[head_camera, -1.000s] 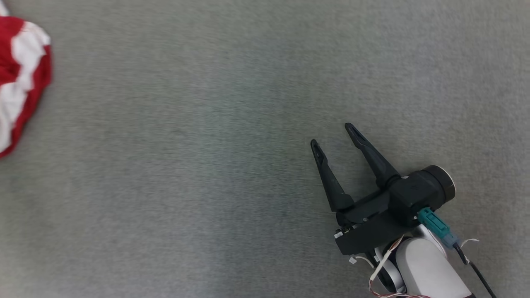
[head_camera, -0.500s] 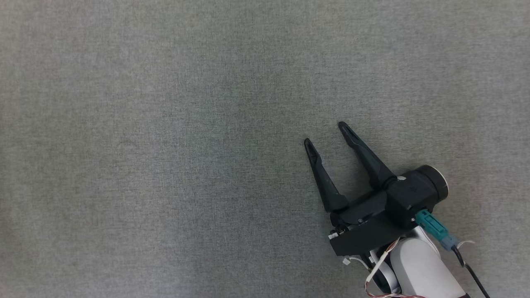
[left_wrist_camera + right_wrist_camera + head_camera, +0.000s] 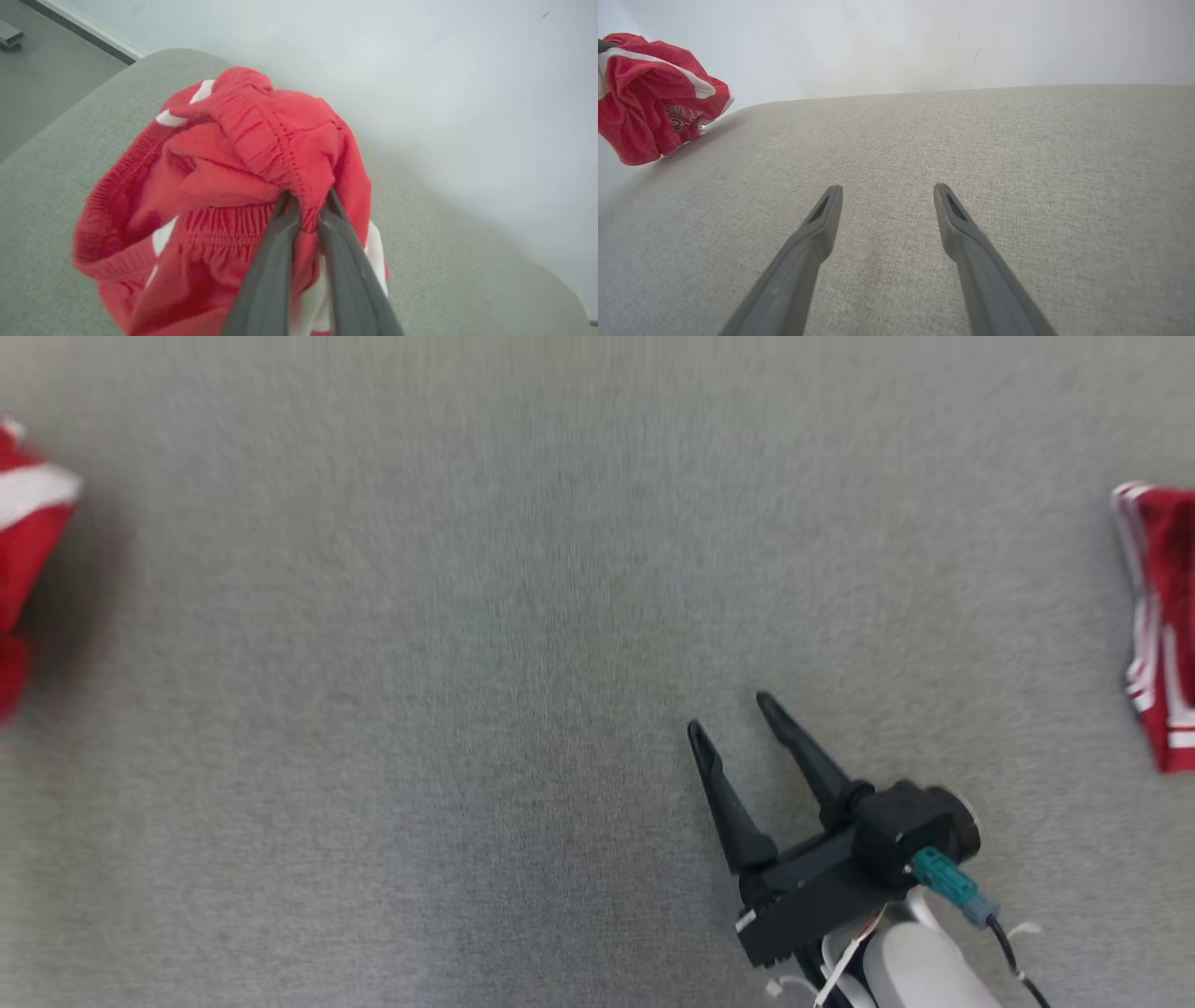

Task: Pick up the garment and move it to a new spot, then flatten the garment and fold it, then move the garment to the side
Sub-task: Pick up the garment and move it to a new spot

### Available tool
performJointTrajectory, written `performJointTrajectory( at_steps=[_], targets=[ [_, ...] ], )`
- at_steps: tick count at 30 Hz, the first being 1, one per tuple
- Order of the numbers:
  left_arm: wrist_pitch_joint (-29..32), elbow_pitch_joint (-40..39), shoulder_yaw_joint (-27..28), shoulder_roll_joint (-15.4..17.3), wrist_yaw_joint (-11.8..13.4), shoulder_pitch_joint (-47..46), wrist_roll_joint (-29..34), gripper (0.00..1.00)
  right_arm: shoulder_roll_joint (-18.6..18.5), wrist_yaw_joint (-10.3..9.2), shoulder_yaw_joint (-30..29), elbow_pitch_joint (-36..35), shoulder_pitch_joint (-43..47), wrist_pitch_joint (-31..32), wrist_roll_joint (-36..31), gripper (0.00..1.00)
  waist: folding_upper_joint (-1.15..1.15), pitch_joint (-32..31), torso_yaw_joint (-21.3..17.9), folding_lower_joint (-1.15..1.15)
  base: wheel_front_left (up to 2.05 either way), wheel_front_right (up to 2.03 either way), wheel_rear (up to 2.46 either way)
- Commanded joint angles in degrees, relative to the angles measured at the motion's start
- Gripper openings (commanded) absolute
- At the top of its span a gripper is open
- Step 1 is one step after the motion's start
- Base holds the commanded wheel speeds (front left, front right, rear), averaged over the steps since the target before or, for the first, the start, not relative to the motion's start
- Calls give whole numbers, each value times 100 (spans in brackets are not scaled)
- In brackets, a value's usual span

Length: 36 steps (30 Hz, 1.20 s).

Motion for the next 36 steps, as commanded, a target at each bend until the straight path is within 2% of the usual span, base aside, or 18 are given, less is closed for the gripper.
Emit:
performJointTrajectory(
  at_steps=[1, 5, 10, 18, 26, 34, 35, 36],
  targets=[
    [58, -118, -98, 3, -97, -98, 56, 0, 18, -16, 36, 77, 129, -43, 74, 100, -1, -868, -109, -1, 0, 0, 0],
    [231, -363, -431, -187, -215, -190, 37, 0, 25, -16, 78, 231, 227, -79, 168, 100, -1, -1259, -248, -1, 0, 0, 0],
    [499, -865, -1083, -703, -297, -143, 57, 0, 37, -16, 205, 375, 347, -83, 304, 100, -1, -1686, -555, -1, 0, 0, 0],
    [666, -1160, -1949, -1567, -333, 358, 0, 0, 33, -16, 372, 367, 362, -51, 451, 100, -1, -1794, -1405, -1, 0, 0, 0],
    [-27, -634, -2376, -1931, -346, 943, 23, 0, 33, -16, 294, 336, 316, -57, 399, 100, -1, -1547, -2150, -1, 0, 0, 0],
    [-1212, 634, -2957, -1999, -224, 1277, 455, 0, 36, -16, 138, 300, 373, -85, 304, 100, -1, -1354, -2376, -1, 0, 0, 0],
    [-1291, 801, -3082, -2001, -226, 1302, 554, 46, 35, -16, 124, 292, 387, -90, 305, 100, -1, -1349, -2370, -1, 0, 0, 0],
    [-1392, 943, -3171, -2003, -232, 1313, 586, 100, 36, -16, 103, 288, 398, -85, 299, 100, -1, -1350, -2352, -1, 0, 0, 0]
  ],
)
